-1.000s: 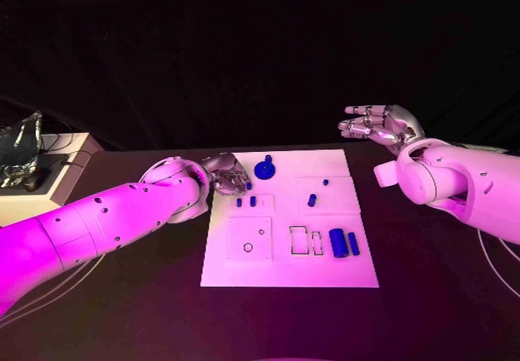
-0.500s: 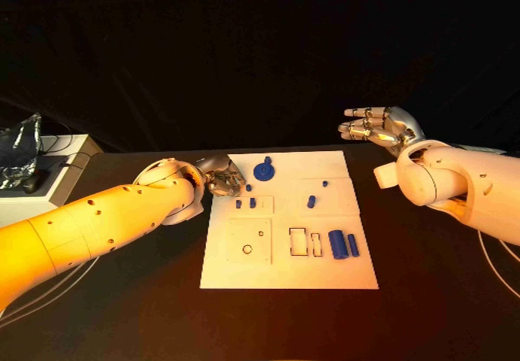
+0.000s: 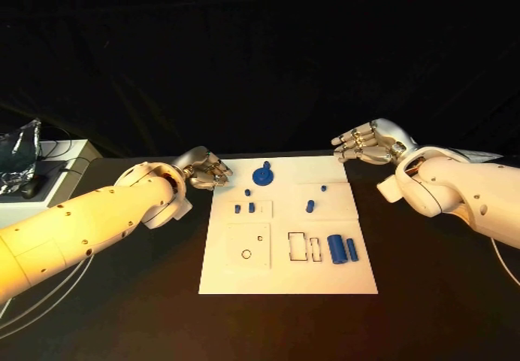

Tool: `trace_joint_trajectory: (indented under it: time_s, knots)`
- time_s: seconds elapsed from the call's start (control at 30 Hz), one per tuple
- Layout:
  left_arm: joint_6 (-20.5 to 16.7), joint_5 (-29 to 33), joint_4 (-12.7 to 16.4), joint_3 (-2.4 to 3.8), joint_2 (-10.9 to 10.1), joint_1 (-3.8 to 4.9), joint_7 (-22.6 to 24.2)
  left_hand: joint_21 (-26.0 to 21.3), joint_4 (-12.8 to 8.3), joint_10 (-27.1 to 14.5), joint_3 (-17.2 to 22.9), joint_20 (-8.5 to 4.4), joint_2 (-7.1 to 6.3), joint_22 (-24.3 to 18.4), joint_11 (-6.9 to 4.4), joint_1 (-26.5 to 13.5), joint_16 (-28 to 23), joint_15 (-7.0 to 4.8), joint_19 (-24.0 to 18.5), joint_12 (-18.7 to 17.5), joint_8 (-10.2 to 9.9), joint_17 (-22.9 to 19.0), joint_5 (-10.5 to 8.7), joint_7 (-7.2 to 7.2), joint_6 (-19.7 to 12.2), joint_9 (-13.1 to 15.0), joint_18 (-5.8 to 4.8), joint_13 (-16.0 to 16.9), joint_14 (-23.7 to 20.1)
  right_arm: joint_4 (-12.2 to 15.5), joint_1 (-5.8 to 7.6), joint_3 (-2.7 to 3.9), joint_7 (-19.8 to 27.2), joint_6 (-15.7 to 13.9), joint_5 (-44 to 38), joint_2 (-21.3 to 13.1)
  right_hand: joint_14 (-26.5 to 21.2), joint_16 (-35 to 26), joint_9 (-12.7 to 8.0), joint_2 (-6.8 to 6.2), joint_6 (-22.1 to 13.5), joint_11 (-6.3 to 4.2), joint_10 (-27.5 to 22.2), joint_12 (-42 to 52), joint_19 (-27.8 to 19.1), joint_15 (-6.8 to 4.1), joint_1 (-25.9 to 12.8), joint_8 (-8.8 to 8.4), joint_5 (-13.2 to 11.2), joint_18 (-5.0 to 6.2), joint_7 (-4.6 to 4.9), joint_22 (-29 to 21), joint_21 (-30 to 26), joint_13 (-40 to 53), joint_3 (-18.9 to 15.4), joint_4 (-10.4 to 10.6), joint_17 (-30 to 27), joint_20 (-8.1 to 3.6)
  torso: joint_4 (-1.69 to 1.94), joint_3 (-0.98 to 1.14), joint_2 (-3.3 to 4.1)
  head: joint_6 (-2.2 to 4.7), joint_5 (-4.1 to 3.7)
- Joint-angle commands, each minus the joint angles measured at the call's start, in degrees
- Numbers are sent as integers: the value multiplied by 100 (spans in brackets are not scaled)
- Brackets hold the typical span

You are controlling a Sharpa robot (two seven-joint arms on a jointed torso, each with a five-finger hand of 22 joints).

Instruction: Assemble the parts on the task board

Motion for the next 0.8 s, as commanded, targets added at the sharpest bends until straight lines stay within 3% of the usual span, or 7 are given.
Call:
trace_joint_trajectory:
  time_s: [0.03,0.1,0.17,0.23,0.4,0.47,0.8]
  knots:
    - [-487,1629,221,144,-160,-157,992,-170,15,-65,-113,-36,75,-141,-32,-2,-201,-19,31,179,-4,-74,-4,4,24,5,-90,-4,78,168,-42,-18,-643,114,-1972,-89,229,39,8,-65,119,-67,186,12,144,-84,-39,11,-29,-69,-37,64,133,11,-2,0,51,-109,-1,-6,-10,48,-92]
    - [-454,2232,330,219,-269,-240,1207,-226,33,-100,-146,-38,85,-180,-31,-16,-259,-9,36,226,-5,-83,-2,7,16,4,-107,-12,67,270,-66,-25,-905,134,-2489,-140,404,79,11,-82,210,-122,327,13,270,-148,-33,17,-55,-65,-76,121,244,15,-41,1,103,-182,2,-11,-16,77,-113]
    - [-350,2932,431,270,-385,-316,1431,-313,71,-154,-199,-37,106,-246,-19,-37,-339,-2,50,280,-3,-97,-5,13,6,5,-124,-19,66,367,-88,-33,-1177,189,-3006,-185,952,382,22,-86,372,-272,618,52,734,-342,-28,40,-428,37,-173,290,578,39,-143,33,293,-359,0,-11,-28,98,-112]
    - [-249,3528,529,300,-489,-380,1609,-409,104,-202,-278,-32,140,-319,-12,-43,-432,5,70,332,-4,-110,-10,15,24,4,-138,-23,66,457,-113,-41,-1407,238,-3474,-219,972,993,14,-91,505,-327,697,9,999,-442,-20,11,-472,82,-227,459,865,24,-180,86,660,-503,-2,-9,-39,105,-121]
    - [-88,4519,748,332,-686,-511,1911,-571,168,-266,-480,-22,210,-443,-1,-39,-566,20,129,375,4,-112,-10,7,44,7,-154,-31,83,644,-182,-51,-1780,187,-4307,-244,975,2672,2,-209,473,-307,538,13,1377,-549,-94,-11,-475,151,-224,872,1480,23,-158,197,1596,-702,-17,-18,-72,84,-161]
    - [-20,4838,815,337,-749,-555,1986,-482,191,-123,-544,-62,224,-412,-83,-56,-372,-40,316,468,5,14,-6,-4,62,7,-127,-12,288,705,-211,-56,-1959,104,-4633,-219,955,3238,0,-284,402,-288,396,17,1511,-570,-154,-12,-521,187,-245,1066,1747,21,-79,252,1953,-753,-27,-23,-83,95,-169]
    - [118,5386,1045,345,-851,-664,2223,-546,303,-156,-798,-53,249,-421,-63,-80,-343,-24,353,490,4,255,-6,-24,60,8,-138,-24,194,700,-317,-83,-2896,26,-5577,11,651,4552,4,-741,-87,-70,-457,11,1633,-418,-257,-14,-817,443,-254,1565,2216,20,279,578,3100,-605,-30,-79,-131,61,-225]
